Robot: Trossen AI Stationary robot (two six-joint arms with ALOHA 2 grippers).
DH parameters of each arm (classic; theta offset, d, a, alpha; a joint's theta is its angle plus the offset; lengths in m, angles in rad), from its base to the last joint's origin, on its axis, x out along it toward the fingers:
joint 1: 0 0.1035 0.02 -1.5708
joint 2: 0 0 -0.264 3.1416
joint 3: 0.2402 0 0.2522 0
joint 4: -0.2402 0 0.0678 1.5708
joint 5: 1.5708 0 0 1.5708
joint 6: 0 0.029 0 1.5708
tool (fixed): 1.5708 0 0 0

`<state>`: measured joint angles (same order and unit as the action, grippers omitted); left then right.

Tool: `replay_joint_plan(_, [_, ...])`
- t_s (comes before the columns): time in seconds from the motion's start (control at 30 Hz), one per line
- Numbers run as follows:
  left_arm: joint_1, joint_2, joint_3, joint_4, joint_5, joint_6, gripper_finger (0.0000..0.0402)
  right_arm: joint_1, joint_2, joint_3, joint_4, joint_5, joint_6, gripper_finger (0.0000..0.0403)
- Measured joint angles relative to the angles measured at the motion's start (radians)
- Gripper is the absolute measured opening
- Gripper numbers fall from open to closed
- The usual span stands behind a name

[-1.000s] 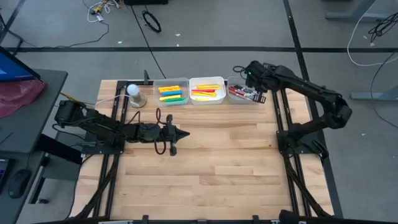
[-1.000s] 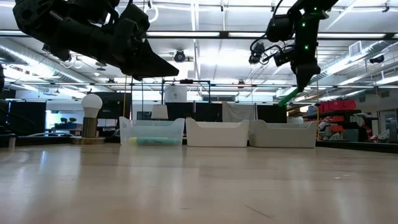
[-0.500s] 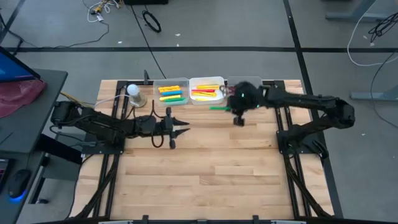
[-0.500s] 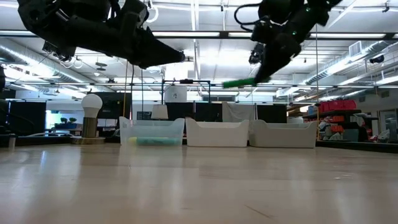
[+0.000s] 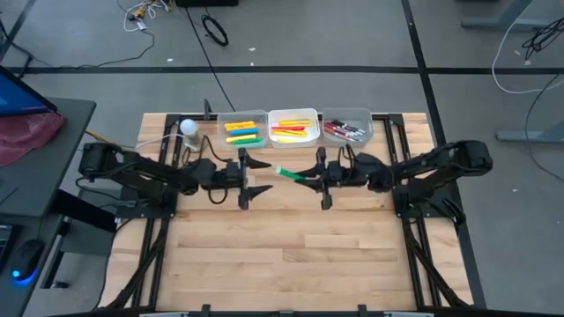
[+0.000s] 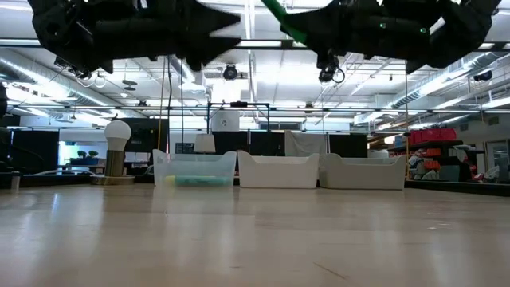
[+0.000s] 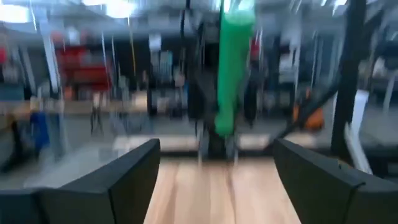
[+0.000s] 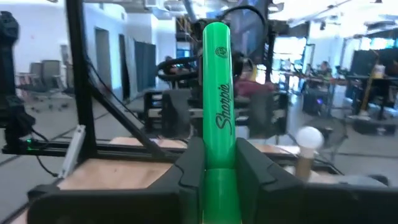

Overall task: Pick & Place Markers
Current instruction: Put the green highlighter pen into the transparent bin

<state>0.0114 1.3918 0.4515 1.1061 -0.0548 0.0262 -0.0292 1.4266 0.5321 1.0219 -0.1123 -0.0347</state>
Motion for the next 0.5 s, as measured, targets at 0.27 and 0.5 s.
replay_joint_plan(0.27, [-0.032,0.113,0.028,0.361,0.097,0.039,0.0297,0.047,0.125,0.066,0.095,0.052,-0.025,0.0048])
replay_joint_plan(0.5, [-0.044,0.161,0.125,0.330,0.067,0.048,0.0265,0.049,0.144,0.092,0.112,0.052,-0.026,0.0048])
